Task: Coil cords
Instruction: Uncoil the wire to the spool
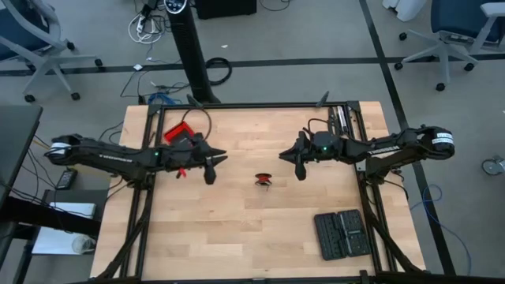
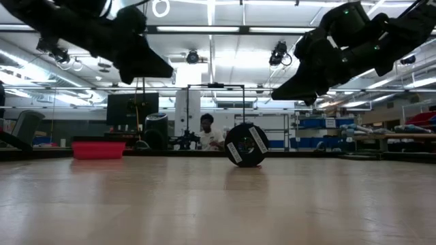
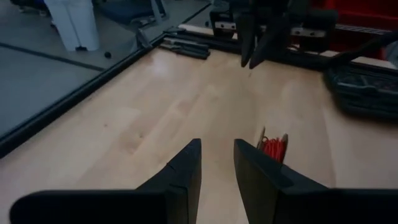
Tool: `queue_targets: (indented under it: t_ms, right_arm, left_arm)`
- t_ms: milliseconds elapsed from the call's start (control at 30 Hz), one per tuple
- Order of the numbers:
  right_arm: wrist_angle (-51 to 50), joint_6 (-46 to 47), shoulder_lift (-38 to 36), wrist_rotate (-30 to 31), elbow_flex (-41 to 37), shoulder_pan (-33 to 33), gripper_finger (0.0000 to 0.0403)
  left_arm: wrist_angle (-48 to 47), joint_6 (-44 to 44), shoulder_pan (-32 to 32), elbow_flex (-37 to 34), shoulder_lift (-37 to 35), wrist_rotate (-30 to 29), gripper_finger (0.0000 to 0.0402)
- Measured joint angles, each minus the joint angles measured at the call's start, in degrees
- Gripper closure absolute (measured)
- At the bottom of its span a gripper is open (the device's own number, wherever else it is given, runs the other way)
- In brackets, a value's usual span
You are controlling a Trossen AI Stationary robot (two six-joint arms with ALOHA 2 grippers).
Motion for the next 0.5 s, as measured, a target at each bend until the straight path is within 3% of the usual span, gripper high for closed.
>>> queue_targets:
  t_ms: [300,500]
  right_arm:
    - [-1.15,-2.59,0.02,-0.59,0.00,-0.27,0.0329]
    - [-1.19,-0.02,0.18,-0.75,0.00,-0.01,0.0303]
  left_arm:
    - [-1.27,-3.45,4.93,7.76,11.90,9.07,0.0303]
    - [-0.32,-0.85,6.12,10.07,14.61,11.87,0.0303]
